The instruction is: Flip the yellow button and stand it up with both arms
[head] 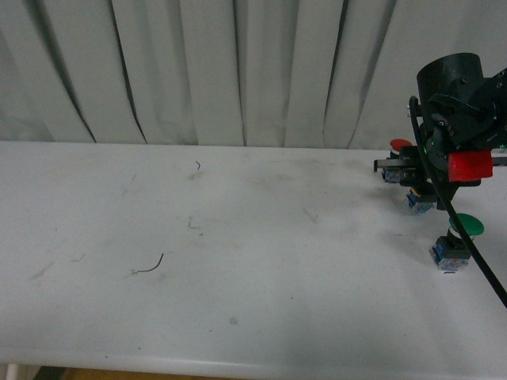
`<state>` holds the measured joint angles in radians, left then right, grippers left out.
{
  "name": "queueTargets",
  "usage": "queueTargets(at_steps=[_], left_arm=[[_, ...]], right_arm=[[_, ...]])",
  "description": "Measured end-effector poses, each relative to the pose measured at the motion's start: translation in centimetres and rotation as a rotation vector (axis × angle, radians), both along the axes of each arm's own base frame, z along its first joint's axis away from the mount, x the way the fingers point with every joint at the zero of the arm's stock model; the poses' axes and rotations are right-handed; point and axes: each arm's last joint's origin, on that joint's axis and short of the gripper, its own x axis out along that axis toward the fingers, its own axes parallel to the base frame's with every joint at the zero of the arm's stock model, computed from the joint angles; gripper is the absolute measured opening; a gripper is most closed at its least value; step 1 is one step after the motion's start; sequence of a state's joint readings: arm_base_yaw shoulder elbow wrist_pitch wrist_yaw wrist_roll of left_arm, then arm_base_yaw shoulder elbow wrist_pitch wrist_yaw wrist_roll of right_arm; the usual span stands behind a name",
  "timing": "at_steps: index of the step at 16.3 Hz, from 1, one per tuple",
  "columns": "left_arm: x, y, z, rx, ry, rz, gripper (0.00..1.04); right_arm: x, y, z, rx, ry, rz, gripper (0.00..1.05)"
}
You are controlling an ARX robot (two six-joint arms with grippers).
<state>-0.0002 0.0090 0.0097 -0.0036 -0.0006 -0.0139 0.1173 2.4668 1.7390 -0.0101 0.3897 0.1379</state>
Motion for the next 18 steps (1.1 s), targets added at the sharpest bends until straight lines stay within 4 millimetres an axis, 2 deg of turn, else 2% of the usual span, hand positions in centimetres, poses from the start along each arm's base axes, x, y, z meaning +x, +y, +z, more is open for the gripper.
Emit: queueTargets(at_steps=[13,18], left_arm=[[0.0,0.0,0.0,0.0,0.0,0.0,0.98],[0.0,0.0,0.0,0.0,0.0,0.0,0.98]], right_arm=[[-0.23,-0.39,-0.76,-0.007,0.019,0.002,0.35],[-0.23,-0.4,-0.79,0.002,0.017,0.01,0.94]])
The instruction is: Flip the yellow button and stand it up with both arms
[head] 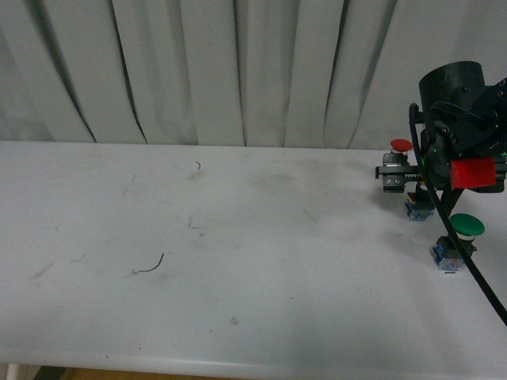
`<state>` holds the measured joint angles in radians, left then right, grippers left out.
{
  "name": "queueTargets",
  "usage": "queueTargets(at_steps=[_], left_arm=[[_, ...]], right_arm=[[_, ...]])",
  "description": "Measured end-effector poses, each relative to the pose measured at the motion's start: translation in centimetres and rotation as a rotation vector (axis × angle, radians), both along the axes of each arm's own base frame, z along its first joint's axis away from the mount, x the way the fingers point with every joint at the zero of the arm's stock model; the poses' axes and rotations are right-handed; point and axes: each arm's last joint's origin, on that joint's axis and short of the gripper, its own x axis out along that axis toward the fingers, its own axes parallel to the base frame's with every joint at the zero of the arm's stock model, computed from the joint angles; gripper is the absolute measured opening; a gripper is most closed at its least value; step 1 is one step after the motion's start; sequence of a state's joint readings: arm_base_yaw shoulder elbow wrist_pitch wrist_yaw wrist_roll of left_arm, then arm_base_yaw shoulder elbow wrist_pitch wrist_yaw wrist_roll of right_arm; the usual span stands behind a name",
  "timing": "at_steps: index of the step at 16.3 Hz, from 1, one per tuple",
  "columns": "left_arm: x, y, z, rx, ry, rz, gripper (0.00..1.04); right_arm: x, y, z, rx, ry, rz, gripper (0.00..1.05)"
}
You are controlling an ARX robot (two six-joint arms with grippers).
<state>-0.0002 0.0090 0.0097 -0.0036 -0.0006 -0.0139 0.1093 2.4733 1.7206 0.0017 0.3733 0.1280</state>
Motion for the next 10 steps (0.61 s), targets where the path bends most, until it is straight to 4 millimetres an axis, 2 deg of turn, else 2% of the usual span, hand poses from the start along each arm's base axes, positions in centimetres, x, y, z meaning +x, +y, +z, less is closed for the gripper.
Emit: queueTargets(at_steps=[1,2,4,5,6,8,10], left_arm=[[0.0,0.0,0.0,0.0,0.0,0.0,0.98],[0.0,0.0,0.0,0.0,0.0,0.0,0.98],[0.0,0.0,0.0,0.0,0.0,0.0,0.98],[0.0,0.0,0.0,0.0,0.0,0.0,0.98],[0.0,0.0,0.0,0.0,0.0,0.0,0.98],[0.0,0.0,0.0,0.0,0.0,0.0,0.98],[0.0,0.0,0.0,0.0,0.0,0.0,0.98]], right_arm=[[0.1,0.0,0.0,0.006,-0.008,0.002,1.0],[0.1,0.0,0.1,0.009,-0.017,0.005,0.97],[-0.3,0.0,0.5,0.018,-0.039,0.013,0.98],[-0.7,0.0,1.4,0.032,-0.068,0.024,0.98],[-1.2,-0.2,2.7,0.048,-0.109,0.037,0.98],[-2.7,-1.0,6.6,0.078,-0.233,0.052,0.98],[-6.0,-2.4,10.5,0.093,-0.384,0.084,0.98]])
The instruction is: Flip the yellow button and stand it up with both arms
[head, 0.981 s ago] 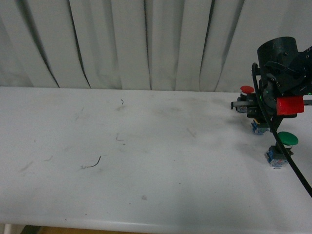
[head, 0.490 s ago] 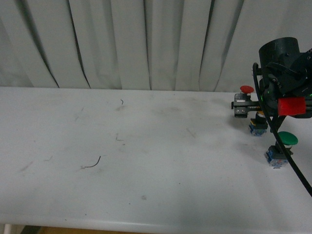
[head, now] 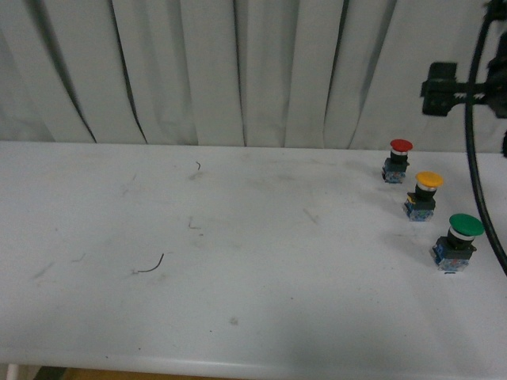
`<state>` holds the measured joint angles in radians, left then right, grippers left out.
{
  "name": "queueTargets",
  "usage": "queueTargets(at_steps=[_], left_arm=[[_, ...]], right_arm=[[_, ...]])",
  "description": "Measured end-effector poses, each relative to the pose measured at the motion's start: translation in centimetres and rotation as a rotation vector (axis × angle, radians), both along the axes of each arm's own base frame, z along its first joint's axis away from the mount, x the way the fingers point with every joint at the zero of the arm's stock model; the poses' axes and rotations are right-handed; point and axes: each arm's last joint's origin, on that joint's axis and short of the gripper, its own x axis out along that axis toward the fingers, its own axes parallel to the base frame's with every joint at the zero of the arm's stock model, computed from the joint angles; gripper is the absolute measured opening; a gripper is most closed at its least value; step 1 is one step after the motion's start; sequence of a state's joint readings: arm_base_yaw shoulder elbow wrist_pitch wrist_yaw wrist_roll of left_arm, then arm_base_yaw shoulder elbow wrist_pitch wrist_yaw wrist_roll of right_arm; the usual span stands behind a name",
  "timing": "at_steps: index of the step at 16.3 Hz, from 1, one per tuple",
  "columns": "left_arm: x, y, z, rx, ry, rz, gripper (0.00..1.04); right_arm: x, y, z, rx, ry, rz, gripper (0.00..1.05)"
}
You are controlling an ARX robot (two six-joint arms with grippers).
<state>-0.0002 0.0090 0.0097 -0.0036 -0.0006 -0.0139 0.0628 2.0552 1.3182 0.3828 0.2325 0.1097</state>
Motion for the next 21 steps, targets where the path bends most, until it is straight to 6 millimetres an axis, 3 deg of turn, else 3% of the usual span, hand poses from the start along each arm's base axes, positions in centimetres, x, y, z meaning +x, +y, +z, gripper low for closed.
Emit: queueTargets(at_steps=[1,2,3,4,6,8,10,13,17,21], left_arm=[[0.0,0.0,0.0,0.0,0.0,0.0,0.98],[0.0,0.0,0.0,0.0,0.0,0.0,0.98],[0.0,0.0,0.0,0.0,0.0,0.0,0.98],[0.0,0.0,0.0,0.0,0.0,0.0,0.98],[0.0,0.0,0.0,0.0,0.0,0.0,0.98],[0.0,0.0,0.0,0.0,0.0,0.0,0.98],[0.0,0.0,0.0,0.0,0.0,0.0,0.98],[0.0,0.0,0.0,0.0,0.0,0.0,0.98],[0.0,0.0,0.0,0.0,0.0,0.0,0.98],[0.0,0.0,0.0,0.0,0.0,0.0,0.98]], right_arm=[[-2.0,-0.6,1.5,-0.002,-0.068,0.018,0.98],[-5.5,-0.9,3.8,0.015,-0.184,0.068,0.98],[-6.8,-1.1,4.7,0.016,-0.222,0.086,0.98],[-9.7,-1.0,6.3,0.022,-0.298,0.138,0.98],[-15.8,-0.9,8.4,-0.021,-0.389,0.181,0.82],[-18.7,-1.5,7.1,-0.04,-0.402,0.185,0.62],[-20.9,-2.4,3.5,-0.048,-0.312,0.172,0.38],[-24.1,-2.3,2.7,-0.053,-0.361,0.177,0.03],[-26.8,-2.3,0.6,-0.053,-0.325,0.178,0.02],[-29.1,-2.3,-0.3,-0.053,-0.328,0.178,0.02]])
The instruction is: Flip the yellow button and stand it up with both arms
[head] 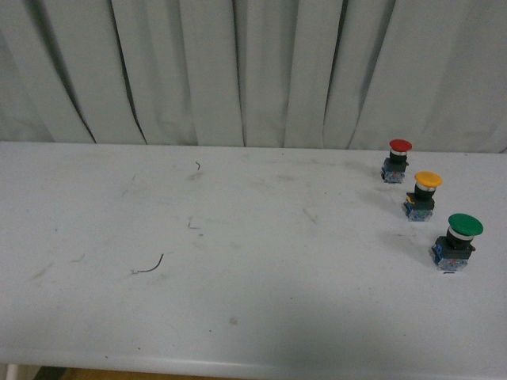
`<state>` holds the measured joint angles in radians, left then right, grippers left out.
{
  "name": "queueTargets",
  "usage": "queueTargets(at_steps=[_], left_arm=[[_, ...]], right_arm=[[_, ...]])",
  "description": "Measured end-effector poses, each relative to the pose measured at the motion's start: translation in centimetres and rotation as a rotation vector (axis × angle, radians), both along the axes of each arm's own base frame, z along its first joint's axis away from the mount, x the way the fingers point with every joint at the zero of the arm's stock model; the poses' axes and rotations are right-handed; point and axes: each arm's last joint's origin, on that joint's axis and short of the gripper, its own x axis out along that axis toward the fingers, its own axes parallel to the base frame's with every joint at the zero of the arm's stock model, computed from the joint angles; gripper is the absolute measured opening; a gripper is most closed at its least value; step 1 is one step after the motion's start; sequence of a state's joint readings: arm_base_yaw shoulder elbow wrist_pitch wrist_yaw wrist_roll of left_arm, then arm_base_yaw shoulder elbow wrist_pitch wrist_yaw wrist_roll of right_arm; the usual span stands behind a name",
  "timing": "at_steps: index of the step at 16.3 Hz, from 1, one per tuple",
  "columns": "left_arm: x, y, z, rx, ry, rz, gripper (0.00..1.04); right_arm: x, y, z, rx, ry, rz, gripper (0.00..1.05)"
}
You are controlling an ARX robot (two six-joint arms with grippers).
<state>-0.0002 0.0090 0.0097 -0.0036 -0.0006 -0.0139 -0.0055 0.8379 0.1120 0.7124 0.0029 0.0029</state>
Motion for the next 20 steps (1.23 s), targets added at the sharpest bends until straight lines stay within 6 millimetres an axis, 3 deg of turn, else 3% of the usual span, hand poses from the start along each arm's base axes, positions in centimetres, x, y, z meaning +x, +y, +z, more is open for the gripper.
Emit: queueTargets(at_steps=[7,20], left_arm=[[0.0,0.0,0.0,0.0,0.0,0.0,0.98],[0.0,0.0,0.0,0.0,0.0,0.0,0.98]], right_arm=[[-2.6,0.0,-1.7,0.0,0.01,0.0,0.02],[-5.3,0.0,-1.0,-0.001,-0.029,0.0,0.02]])
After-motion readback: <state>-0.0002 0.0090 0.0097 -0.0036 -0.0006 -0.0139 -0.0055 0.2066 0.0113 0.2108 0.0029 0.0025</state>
